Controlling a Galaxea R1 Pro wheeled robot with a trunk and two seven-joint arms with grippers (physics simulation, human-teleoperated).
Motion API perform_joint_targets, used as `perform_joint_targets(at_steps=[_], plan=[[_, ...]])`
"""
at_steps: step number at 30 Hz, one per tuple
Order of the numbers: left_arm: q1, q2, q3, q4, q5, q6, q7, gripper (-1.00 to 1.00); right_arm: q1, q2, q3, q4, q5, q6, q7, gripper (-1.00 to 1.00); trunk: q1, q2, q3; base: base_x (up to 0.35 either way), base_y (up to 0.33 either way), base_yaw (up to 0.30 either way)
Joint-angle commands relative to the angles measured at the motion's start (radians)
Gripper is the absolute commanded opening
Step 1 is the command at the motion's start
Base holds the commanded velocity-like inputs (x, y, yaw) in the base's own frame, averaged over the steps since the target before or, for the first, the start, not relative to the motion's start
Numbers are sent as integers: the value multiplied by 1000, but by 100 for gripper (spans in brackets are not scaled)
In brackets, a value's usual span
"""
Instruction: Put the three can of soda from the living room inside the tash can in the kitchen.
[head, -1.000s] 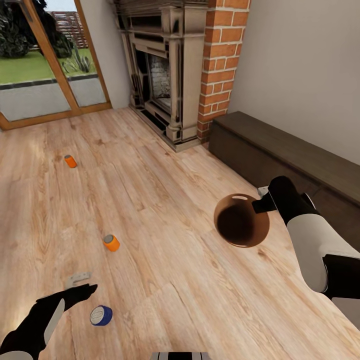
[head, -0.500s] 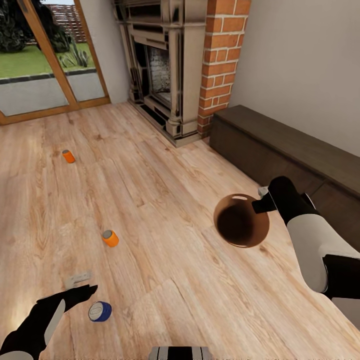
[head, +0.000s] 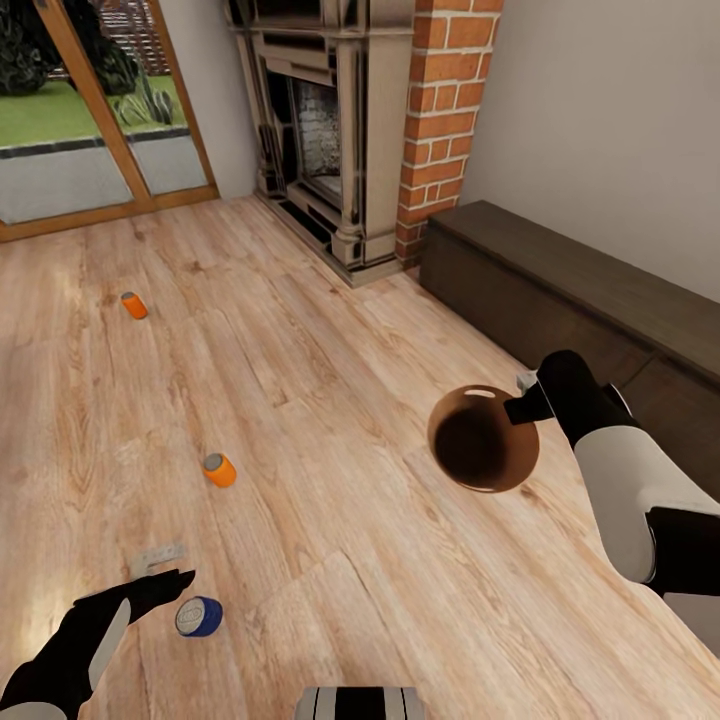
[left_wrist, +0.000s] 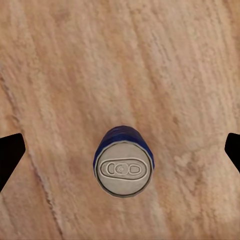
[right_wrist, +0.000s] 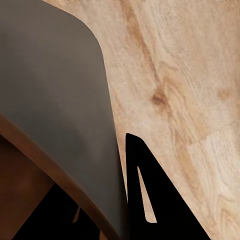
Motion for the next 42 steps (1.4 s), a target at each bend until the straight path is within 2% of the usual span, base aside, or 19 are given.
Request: perform_joint_targets(at_steps=[1, 8, 20, 28, 31, 33, 34, 35, 42], plan=[[0, 0, 0, 0, 0, 0, 0, 100, -1, 0, -1, 0, -10, 2, 3, -100, 0, 0, -1, 0, 0, 0], [0, 0, -1, 1, -1, 0, 0, 100, -8, 1, -1, -3, -10, 2, 3, -100, 0, 0, -9, 0, 0, 0], [0, 0, -2, 1, -2, -2, 4, 100, -15, -1, 1, -3, -9, 2, 3, -100, 46, -84, -63, 0, 0, 0], [0, -1, -2, -1, -1, -2, 2, 100, -29, -3, 1, -3, -9, 2, 3, -100, 46, -84, -75, 0, 0, 0], [0, -1, -2, 0, -1, -2, 0, 100, -30, -4, 2, -2, -7, 2, 3, -100, 57, -105, -88, 0, 0, 0], [0, -1, -2, 1, -1, -2, 0, 100, -30, -3, 1, -2, 12, 2, 3, -100, 65, -119, -97, 0, 0, 0], [-1, -2, -2, 1, -1, -2, -1, 100, -30, 0, -1, -1, 59, 2, 4, -100, 69, -126, -102, 0, 0, 0], [-1, -2, -2, 1, -2, -2, -1, 100, -30, 1, -2, -1, 72, 2, 4, -100, 73, -133, -106, 0, 0, 0], [-1, -2, -2, 1, -3, -2, -2, 100, -30, -1, -2, 0, 86, 2, 4, -100, 100, -182, -136, 0, 0, 0]])
